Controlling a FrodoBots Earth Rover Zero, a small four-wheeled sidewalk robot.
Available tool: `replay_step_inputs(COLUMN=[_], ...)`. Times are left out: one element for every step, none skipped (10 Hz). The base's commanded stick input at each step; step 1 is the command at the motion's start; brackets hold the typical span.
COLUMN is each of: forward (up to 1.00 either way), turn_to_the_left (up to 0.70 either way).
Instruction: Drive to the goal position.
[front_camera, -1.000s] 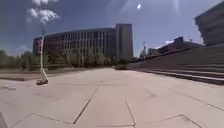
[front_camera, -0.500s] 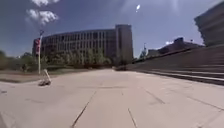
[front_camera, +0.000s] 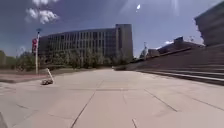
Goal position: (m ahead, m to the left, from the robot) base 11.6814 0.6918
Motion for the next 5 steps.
replay_step_inputs(forward=[0.70, 0.70, 0.70, 0.85, 0.85], turn_to_the_left=[0.00, 0.00, 0.00, 0.00, 0.00])
